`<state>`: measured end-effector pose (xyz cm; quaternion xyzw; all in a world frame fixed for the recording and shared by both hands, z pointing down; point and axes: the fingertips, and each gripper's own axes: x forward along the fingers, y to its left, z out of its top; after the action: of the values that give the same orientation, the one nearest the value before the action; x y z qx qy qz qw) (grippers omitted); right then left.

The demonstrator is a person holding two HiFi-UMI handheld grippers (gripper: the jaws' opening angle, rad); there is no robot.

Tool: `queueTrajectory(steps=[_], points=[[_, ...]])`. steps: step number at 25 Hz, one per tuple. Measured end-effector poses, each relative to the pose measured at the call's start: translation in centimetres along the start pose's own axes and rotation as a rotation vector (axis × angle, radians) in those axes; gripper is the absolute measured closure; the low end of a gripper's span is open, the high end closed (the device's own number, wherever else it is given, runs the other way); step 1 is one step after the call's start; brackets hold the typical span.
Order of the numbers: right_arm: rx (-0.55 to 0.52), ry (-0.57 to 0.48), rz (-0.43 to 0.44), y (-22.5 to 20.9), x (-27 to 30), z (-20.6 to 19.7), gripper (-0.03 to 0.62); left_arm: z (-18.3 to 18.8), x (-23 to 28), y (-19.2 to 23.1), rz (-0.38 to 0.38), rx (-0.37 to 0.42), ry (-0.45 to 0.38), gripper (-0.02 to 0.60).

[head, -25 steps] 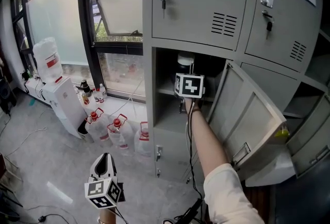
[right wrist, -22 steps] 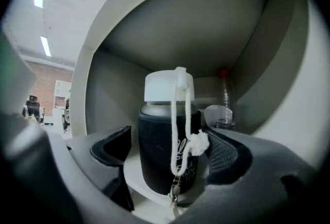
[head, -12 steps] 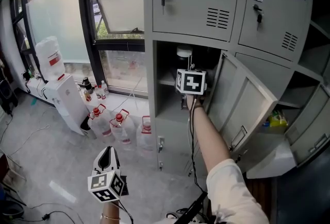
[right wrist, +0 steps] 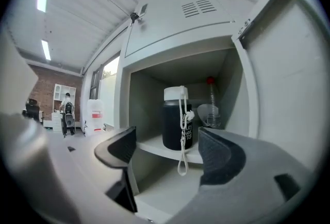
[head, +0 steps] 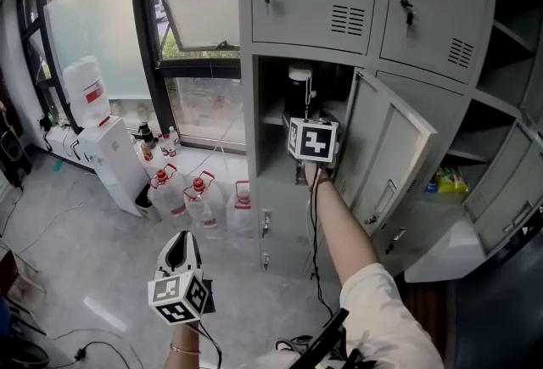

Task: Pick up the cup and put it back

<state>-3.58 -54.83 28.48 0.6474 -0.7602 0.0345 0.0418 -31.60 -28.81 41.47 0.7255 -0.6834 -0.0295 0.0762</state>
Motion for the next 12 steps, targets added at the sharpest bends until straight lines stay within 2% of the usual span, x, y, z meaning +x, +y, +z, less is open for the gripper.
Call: queueTrajectory(steps=[4,10,12], points=[[0.023,-0.014,0.001,0.6,-2.8,-0.7,0.258,0.2,-1.4,-0.5,-0.015,0.001,-0.007,0.555],[0.049,-0.047,0.01,1.7,-8.3,-2.4,0.424,0.4,-3.4,-1.6,-0.059,-0.001,-0.013,0.555],[0.049,-0.049,0.016,2.1,-10.2,-3.1,0.459,0.3,-4.0,-2.2,-0.08,-0.006,-0.014,0.555]])
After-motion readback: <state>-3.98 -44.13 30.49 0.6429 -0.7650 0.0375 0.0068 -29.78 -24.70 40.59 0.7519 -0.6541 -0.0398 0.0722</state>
